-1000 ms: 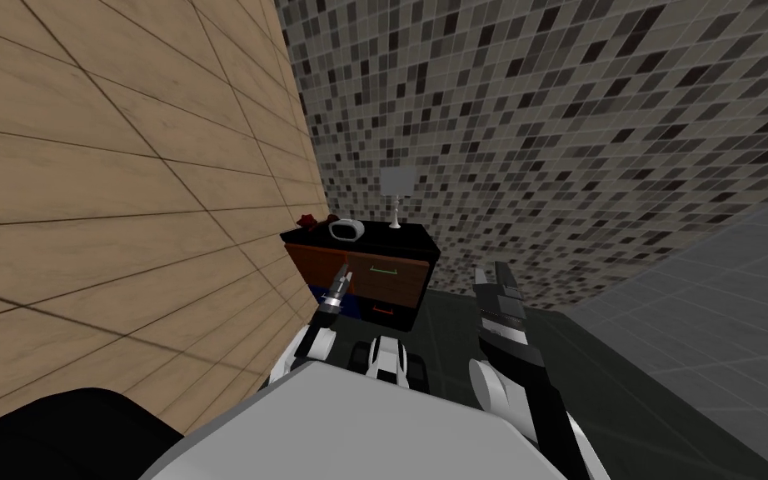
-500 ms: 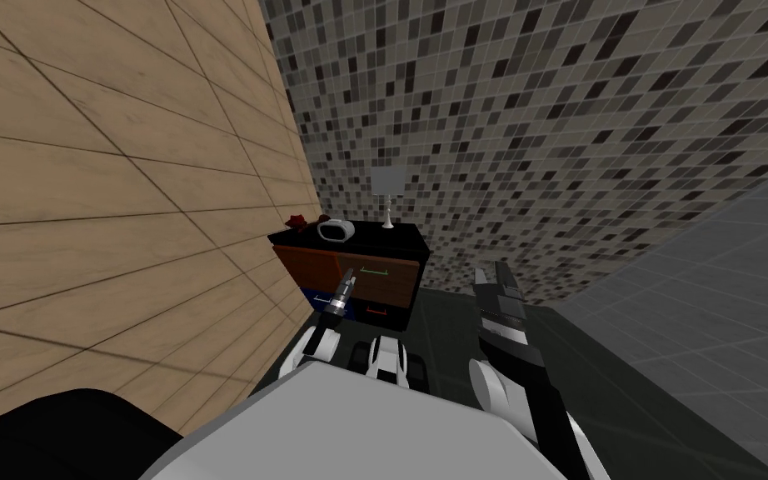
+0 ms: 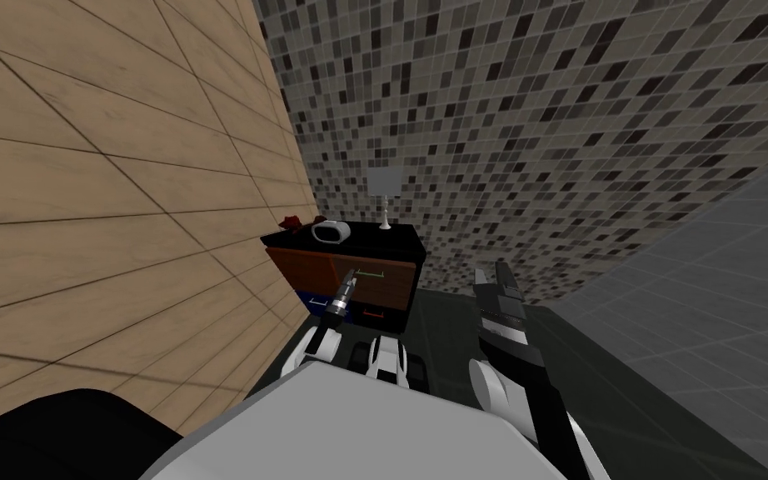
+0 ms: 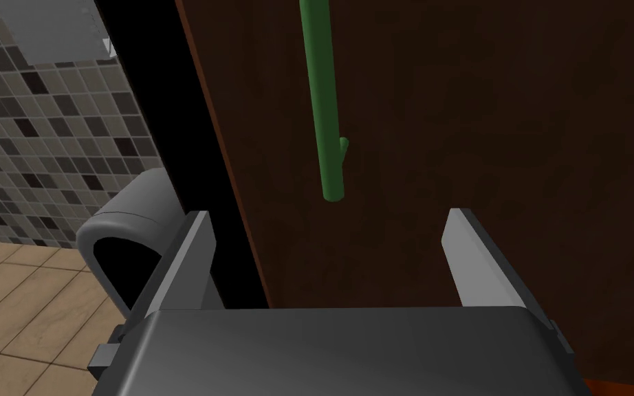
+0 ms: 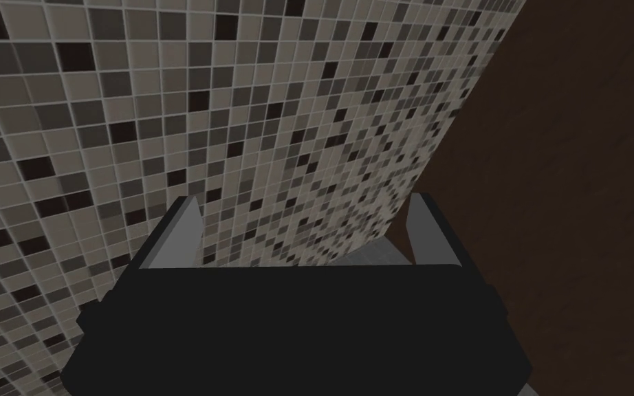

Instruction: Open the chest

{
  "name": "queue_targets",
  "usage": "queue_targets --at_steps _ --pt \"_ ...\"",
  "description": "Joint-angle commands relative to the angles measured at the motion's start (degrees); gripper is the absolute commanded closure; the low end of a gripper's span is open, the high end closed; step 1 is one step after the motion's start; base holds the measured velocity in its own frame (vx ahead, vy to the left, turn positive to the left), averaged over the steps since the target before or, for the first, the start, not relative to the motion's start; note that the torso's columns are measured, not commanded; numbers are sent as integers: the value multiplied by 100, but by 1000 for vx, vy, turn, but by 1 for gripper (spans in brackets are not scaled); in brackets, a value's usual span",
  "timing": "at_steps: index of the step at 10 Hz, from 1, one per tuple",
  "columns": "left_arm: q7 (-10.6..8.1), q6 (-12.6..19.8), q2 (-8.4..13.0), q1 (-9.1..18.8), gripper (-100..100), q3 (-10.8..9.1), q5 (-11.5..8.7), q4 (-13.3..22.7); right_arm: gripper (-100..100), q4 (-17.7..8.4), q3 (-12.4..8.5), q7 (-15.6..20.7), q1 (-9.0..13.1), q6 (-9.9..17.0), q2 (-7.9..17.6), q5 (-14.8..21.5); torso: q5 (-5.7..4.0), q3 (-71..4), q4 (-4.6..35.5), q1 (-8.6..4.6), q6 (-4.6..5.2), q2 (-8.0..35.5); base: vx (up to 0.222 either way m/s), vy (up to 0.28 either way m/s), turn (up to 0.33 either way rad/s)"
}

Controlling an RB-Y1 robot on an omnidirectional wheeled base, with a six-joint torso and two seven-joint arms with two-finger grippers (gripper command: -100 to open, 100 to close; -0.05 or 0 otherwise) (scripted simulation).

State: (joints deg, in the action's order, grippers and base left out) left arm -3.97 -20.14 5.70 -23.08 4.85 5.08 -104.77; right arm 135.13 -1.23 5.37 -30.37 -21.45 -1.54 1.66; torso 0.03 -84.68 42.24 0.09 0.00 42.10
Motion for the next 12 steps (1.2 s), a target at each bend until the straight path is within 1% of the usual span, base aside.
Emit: queue_targets --at_steps 1,2,3,4,5,6,7,8,9,10,12 --pt "13 -107 -16 52 100 -2 -4 167 0 0 0 0 0 0 0 0 -1 10 3 -6 0 19 -42 -3 23" --pt "3 -40 -4 23 100 -1 -3 79 0 0 0 0 1 0 0 0 -3 28 12 -12 0 47 -26 -2 6" --pt "-10 37 3 211 100 -105 -25 168 0 0 0 0 2 0 0 0 -4 25 12 -12 1 39 -132 -32 -72" --pt "-10 37 3 211 100 -105 -25 168 0 -1 1 0 3 0 -1 0 -5 33 14 -21 3 56 -177 1 -41" --pt "-19 100 8 335 100 -175 -39 219 0 -1 1 0 4 1 -1 0 -2 33 15 -5 -1 51 -208 14 -38" --pt "-23 132 10 397 100 -209 -46 244 0 -1 1 0 4 1 -1 0 0 27 12 -1 0 44 -212 -3 -43" --pt "-32 195 16 521 100 -279 -59 295 0 -1 1 0 4 1 -1 0 -2 17 8 -8 0 26 -212 -14 -57" --pt "-37 226 18 583 100 -313 -66 320 0 -1 1 0 4 1 -1 0 -4 9 4 -14 1 16 -185 -6 -50" --pt "-35 202 16 543 100 -288 -61 302 0 -1 1 0 3 1 -1 0 -3 3 1 -11 0 5 -77 -1 -10" --pt "-42 332 57 609 -100 -312 -77 311 0 0 0 0 2 0 0 0 -2 -12 -5 -8 -1 -21 83 -24 -23" --pt "-48 436 64 665 -100 -329 -91 332 0 1 0 0 -1 0 0 0 -4 -29 -14 -16 0 -45 158 -25 -16"
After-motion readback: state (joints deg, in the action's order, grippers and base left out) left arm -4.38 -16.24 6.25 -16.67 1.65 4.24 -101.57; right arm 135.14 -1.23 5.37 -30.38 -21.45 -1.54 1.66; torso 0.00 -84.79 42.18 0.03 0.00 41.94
